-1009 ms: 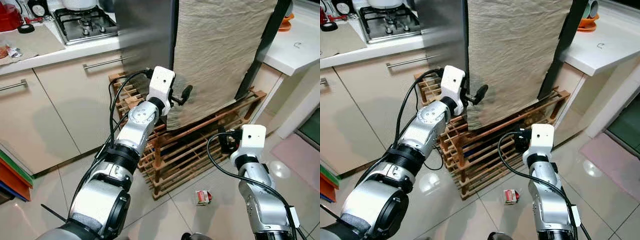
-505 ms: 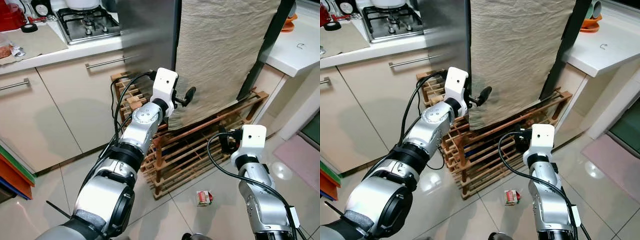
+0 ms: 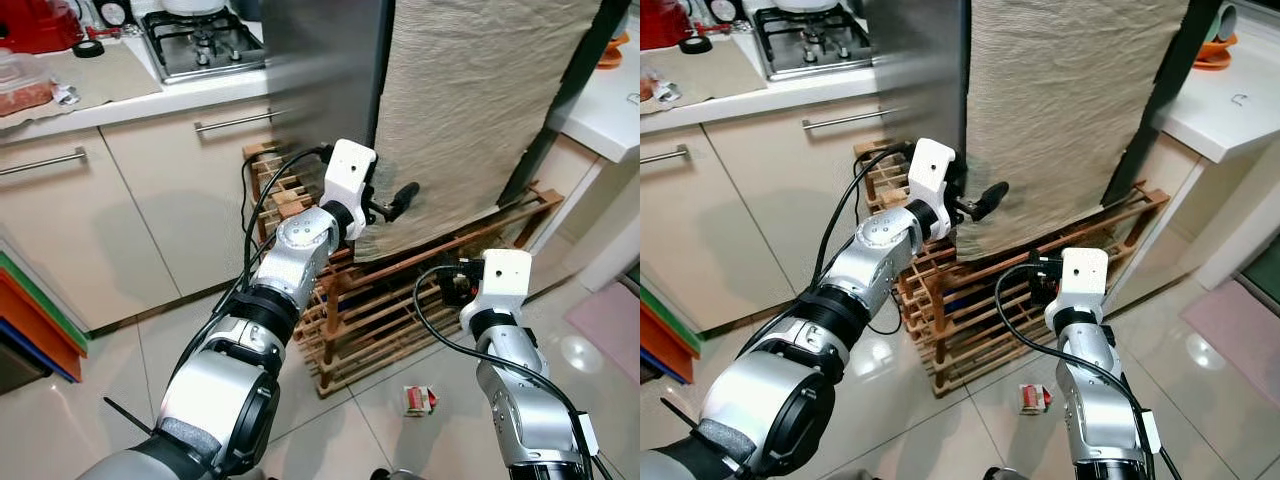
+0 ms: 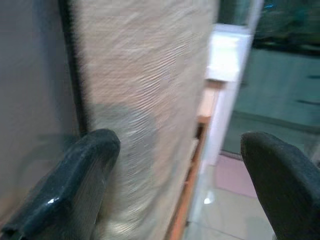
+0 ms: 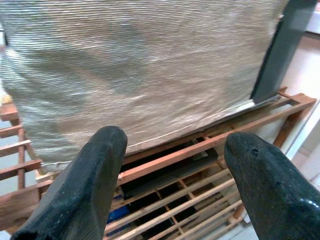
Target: Restocking fridge
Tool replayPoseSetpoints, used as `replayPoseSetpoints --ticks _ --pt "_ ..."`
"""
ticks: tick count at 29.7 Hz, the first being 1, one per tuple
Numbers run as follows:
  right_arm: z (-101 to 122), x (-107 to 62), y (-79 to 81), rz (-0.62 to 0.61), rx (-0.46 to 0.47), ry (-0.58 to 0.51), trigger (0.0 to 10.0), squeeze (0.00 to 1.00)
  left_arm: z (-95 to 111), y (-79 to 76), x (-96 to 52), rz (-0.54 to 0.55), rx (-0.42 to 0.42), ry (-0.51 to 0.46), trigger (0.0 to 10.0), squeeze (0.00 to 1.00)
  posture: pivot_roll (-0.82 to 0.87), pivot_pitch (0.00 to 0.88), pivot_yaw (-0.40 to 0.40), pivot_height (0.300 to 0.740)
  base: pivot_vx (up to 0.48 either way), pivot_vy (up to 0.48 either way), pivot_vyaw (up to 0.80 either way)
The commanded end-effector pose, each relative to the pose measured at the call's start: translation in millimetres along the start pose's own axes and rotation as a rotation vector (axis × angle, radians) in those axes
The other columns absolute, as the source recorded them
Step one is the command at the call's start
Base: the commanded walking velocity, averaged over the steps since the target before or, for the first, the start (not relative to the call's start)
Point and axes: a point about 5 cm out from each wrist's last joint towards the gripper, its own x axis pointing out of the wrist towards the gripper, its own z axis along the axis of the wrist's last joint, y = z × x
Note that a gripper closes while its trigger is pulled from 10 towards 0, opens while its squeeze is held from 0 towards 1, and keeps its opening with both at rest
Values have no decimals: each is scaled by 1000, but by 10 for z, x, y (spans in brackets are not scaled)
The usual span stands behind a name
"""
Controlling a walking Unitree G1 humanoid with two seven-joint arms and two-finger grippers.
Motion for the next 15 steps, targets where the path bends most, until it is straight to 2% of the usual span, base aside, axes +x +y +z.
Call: replayPoseSetpoints --ticks 1,5,9,15 --pt "26 -24 -22 -14 -4 -15 10000 0 97 -294 106 -153 -5 -53 10000 0 -9 0 24 740 0 0 0" --pt "13 -29 -23 -14 -4 -11 10000 0 85 -375 84 -218 13 -58 10000 0 -6 0 24 740 0 0 0" --pt "8 -27 -18 -13 -3 -9 10000 0 71 -371 75 -209 10 -51 10000 0 -4 0 25 740 0 0 0" --pt "10 -26 0 -15 3 -13 10000 0 15 -117 -75 -21 -56 -58 10000 0 -6 0 30 740 0 0 0"
